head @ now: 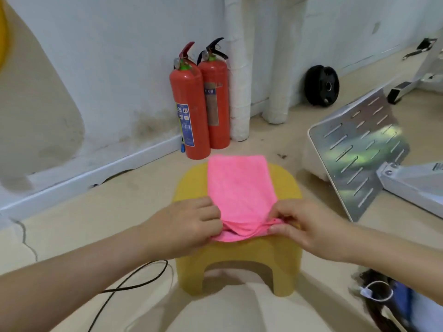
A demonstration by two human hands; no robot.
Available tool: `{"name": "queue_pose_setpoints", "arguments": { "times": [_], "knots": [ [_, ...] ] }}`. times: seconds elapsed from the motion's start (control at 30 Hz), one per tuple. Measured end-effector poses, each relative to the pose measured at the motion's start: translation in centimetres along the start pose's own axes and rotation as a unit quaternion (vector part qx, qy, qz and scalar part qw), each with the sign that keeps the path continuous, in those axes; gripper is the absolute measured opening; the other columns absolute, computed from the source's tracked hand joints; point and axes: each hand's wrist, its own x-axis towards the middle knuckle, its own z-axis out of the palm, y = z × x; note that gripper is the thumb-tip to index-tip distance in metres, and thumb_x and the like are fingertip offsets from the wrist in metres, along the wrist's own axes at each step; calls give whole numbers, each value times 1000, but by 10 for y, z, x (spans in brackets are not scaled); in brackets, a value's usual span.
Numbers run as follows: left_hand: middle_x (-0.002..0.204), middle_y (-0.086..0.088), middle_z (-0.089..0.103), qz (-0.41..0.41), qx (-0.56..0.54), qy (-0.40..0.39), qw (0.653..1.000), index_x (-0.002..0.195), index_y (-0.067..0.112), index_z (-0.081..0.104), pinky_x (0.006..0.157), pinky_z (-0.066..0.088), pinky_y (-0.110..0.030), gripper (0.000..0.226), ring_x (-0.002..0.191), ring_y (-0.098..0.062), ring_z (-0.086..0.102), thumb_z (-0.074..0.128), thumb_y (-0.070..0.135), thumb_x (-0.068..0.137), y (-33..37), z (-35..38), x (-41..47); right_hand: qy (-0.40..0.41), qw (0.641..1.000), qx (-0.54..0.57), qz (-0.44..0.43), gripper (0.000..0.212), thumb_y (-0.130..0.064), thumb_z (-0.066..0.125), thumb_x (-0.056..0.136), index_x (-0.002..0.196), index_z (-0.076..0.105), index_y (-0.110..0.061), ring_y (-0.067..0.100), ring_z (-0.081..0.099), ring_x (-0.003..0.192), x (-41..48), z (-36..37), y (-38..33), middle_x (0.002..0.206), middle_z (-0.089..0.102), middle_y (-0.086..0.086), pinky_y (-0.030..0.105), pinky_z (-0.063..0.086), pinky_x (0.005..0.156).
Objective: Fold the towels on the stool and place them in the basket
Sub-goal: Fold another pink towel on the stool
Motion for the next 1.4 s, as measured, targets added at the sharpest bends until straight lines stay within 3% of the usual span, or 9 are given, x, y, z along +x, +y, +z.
{"name": "queue_pose_setpoints", "arguments": {
  "times": [0.17, 0.37, 0.57, 0.83, 1.03, 1.1, 1.27, 1.33, 1.4],
  "knots": [
    [82, -8, 60, 34, 44, -20, 998, 74, 12, 54, 60, 47, -38, 20, 72, -29, 55, 51, 11, 94, 17, 7, -11, 45, 994, -68, -68, 41, -49, 38, 96, 95, 62, -16, 9, 55, 73, -18, 20, 1, 85, 62, -5, 19, 44, 65],
    [76, -4, 58, 29, 23, -21, 999, 75, 16, 46, 55, 39, -34, 18, 67, -27, 53, 59, 4, 79, 36, -1, -12, 42, 965, -204, -160, 25, -34, 48, 97, 104, 57, -12, 22, 58, 82, -33, 32, -5, 91, 60, 3, 30, 49, 67],
    [91, 3, 63, -191, -103, -83, 973, 132, 29, 32, 69, 43, -27, 77, 81, -19, 57, 68, 14, 66, 55, 8, -14, 87, 933, -313, -155, 21, -12, 72, 78, 98, 64, -14, 26, 54, 68, -39, 49, -4, 75, 53, 2, 34, 45, 59],
    [89, 3, 49, -134, -172, -225, 950, 111, 26, 63, 78, 36, -26, 29, 90, -14, 42, 48, 24, 86, 63, -10, 0, -42, 952, -230, -199, 19, -17, 48, 90, 96, 66, -12, 24, 63, 95, -51, 40, -11, 99, 66, 3, 34, 51, 76],
    [90, -5, 64, -304, -590, -235, 710, 98, -3, 68, 77, 47, -23, 30, 81, -12, 57, 62, 24, 86, 16, -51, 10, -60, 987, 146, 28, 23, -29, 59, 85, 89, 65, -7, 11, 51, 64, -15, 3, -34, 71, 60, 8, 31, 43, 62],
    [90, -4, 67, -378, -649, -162, 640, 97, 1, 70, 73, 51, -21, 29, 82, -11, 62, 67, 25, 81, -1, -54, 14, -49, 959, 263, 96, 41, -38, 68, 82, 89, 63, 3, 13, 49, 69, 7, -8, -28, 71, 56, 16, 30, 40, 65],
    [93, -6, 72, -522, -687, 86, 497, 103, 8, 69, 67, 55, -25, 21, 77, -14, 67, 60, 23, 92, -19, -33, 40, 23, 909, 345, 231, 20, -17, 54, 96, 103, 66, -3, 19, 58, 80, 65, -9, -7, 91, 69, 11, 33, 46, 75],
    [95, -8, 74, -527, -693, 141, 472, 106, 9, 67, 68, 57, -26, 19, 78, -15, 70, 59, 19, 93, -25, -20, 49, 53, 933, 257, 247, 21, -18, 51, 96, 94, 63, 0, 19, 56, 78, 88, -4, 2, 83, 64, 8, 34, 46, 75],
    [104, -13, 71, -546, -634, 154, 525, 115, 10, 60, 73, 56, -29, 26, 83, -18, 68, 63, 10, 89, -32, -4, 54, 75, 953, 139, 260, 22, -19, 50, 95, 78, 56, -6, 20, 54, 76, 102, 3, 9, 77, 58, 6, 30, 38, 66]
  ]
}}
